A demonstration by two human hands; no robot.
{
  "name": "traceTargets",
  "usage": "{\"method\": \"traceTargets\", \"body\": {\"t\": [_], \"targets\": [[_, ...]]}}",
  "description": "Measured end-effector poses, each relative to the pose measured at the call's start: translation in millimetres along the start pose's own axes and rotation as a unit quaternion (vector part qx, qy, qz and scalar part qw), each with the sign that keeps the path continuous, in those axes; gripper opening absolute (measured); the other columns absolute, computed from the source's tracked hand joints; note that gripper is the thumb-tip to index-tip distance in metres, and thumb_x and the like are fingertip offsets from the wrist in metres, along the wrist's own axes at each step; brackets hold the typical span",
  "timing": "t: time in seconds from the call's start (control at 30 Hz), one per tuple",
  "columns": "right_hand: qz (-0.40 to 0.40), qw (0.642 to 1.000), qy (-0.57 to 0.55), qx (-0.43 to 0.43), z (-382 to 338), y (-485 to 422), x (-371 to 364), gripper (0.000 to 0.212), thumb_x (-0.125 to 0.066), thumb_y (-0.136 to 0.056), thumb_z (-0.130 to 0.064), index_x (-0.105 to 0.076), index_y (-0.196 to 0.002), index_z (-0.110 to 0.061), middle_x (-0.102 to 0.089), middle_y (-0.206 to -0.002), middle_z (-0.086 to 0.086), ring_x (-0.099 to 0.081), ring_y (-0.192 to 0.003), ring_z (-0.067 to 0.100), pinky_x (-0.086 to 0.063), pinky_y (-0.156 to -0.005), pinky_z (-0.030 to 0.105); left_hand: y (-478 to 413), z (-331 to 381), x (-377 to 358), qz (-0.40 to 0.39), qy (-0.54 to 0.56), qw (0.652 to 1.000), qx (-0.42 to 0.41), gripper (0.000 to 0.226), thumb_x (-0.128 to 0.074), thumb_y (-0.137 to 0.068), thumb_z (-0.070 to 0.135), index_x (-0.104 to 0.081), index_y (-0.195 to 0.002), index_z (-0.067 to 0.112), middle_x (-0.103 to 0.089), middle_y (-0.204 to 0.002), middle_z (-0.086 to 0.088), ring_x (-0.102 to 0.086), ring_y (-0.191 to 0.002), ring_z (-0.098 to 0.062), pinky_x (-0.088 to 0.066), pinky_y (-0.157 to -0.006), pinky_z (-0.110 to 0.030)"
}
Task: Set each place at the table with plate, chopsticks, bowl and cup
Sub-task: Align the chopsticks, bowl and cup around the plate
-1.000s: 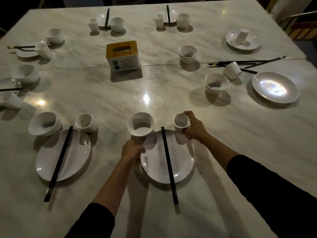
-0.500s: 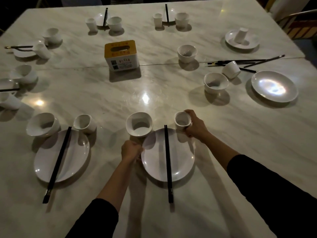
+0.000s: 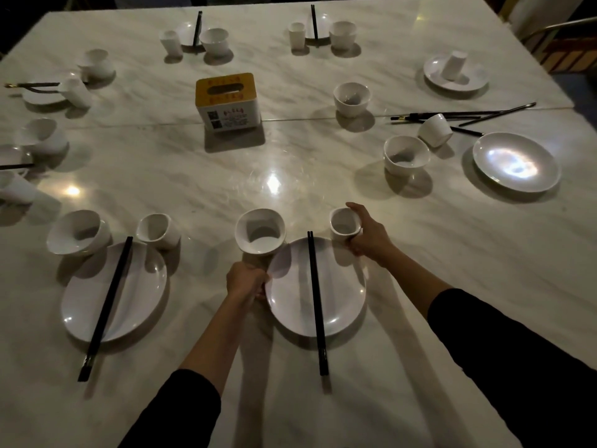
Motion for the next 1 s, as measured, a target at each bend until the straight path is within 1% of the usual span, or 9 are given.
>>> {"method": "traceTargets", "body": {"t": [0.13,0.23,0.37,0.5,0.63,0.73,0.8,0.93,1.0], "targets": [[0.008,1.000,0.002,0.009,-2,2,-2,0.083,-0.061,-0.071,0.001,-0.031,-0.144,-0.028,-0.061,-0.112,0.019,-0.060,-0.098,0.042,-0.053,-0.081,0.051,1,-1,2,-0.020,0.122,0.991,0.045,0.018,-0.061,-0.073,0.011,-0.063,-0.085,-0.003,-0.066,-0.081,-0.018,-0.064,-0.068,-0.031,-0.052,-0.060,-0.032],[0.016,1.000,0.014,0.017,-4,1,-3,0.082,-0.062,-0.072,-0.002,-0.030,-0.144,-0.027,-0.062,-0.111,0.017,-0.061,-0.096,0.040,-0.053,-0.080,0.051,-4,11,8,0.000,0.195,0.980,0.033,0.030,-0.062,-0.076,0.020,-0.062,-0.099,0.001,-0.068,-0.094,-0.018,-0.068,-0.083,-0.035,-0.057,-0.072,-0.041],[0.016,1.000,0.010,0.013,-2,2,-3,0.083,-0.063,-0.072,-0.002,-0.031,-0.144,-0.028,-0.062,-0.111,0.017,-0.060,-0.098,0.038,-0.053,-0.079,0.048,-7,25,8,0.005,0.186,0.983,0.005,0.043,-0.060,-0.082,0.010,-0.055,-0.124,0.004,-0.062,-0.118,-0.022,-0.063,-0.103,-0.039,-0.054,-0.088,-0.055],[0.019,1.000,0.019,0.015,-2,0,-3,0.084,-0.063,-0.071,-0.003,-0.030,-0.144,-0.029,-0.062,-0.113,0.015,-0.060,-0.100,0.037,-0.053,-0.082,0.050,-7,27,6,-0.005,0.192,0.981,0.004,0.043,-0.055,-0.082,0.004,-0.055,-0.125,0.006,-0.061,-0.120,-0.024,-0.061,-0.105,-0.042,-0.054,-0.088,-0.056],[0.013,1.000,0.021,0.016,-1,-2,-4,0.085,-0.061,-0.072,0.000,-0.029,-0.144,-0.029,-0.060,-0.115,0.017,-0.060,-0.099,0.038,-0.053,-0.082,0.050,-4,32,4,-0.026,0.190,0.981,-0.008,0.042,-0.050,-0.085,0.004,-0.052,-0.127,0.005,-0.061,-0.118,-0.025,-0.062,-0.103,-0.042,-0.056,-0.081,-0.047],[0.015,0.999,0.028,0.020,-1,-2,-5,0.085,-0.062,-0.072,-0.001,-0.029,-0.145,-0.029,-0.060,-0.116,0.017,-0.059,-0.100,0.038,-0.053,-0.082,0.049,0,34,2,-0.031,0.180,0.983,-0.006,0.043,-0.049,-0.089,0.008,-0.048,-0.132,0.007,-0.059,-0.121,-0.022,-0.060,-0.108,-0.042,-0.052,-0.091,-0.053],[0.014,0.999,0.028,0.024,0,-2,-5,0.085,-0.062,-0.073,-0.001,-0.028,-0.146,-0.028,-0.060,-0.117,0.017,-0.060,-0.100,0.038,-0.053,-0.081,0.047,4,31,-1,-0.035,0.157,0.987,-0.009,0.041,-0.053,-0.089,0.015,-0.052,-0.129,0.007,-0.063,-0.119,-0.020,-0.062,-0.106,-0.039,-0.053,-0.090,-0.050],[0.014,0.999,0.030,0.025,1,-3,-6,0.084,-0.061,-0.076,-0.001,-0.026,-0.146,-0.030,-0.060,-0.116,0.017,-0.061,-0.096,0.039,-0.053,-0.082,0.048,15,24,-9,-0.048,0.156,0.986,-0.012,0.046,-0.065,-0.067,0.014,-0.061,-0.111,0.002,-0.066,-0.096,-0.022,-0.063,-0.078,-0.032,-0.050,-0.064,-0.035],[0.014,0.999,0.031,0.025,1,-4,-7,0.084,-0.062,-0.075,-0.002,-0.026,-0.146,-0.030,-0.061,-0.116,0.017,-0.062,-0.095,0.040,-0.053,-0.082,0.050,15,20,-10,-0.035,0.124,0.991,-0.023,0.056,-0.063,-0.054,0.013,-0.063,-0.110,0.003,-0.065,-0.098,-0.025,-0.062,-0.081,-0.037,-0.051,-0.069,-0.043]]}}
Point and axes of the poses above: each hand's wrist, its own y-axis away from the middle knuckle, its own x-axis out of the back of the hand, z = x × y, the point moved 9 cm from there along -y, towards the middle knuckle
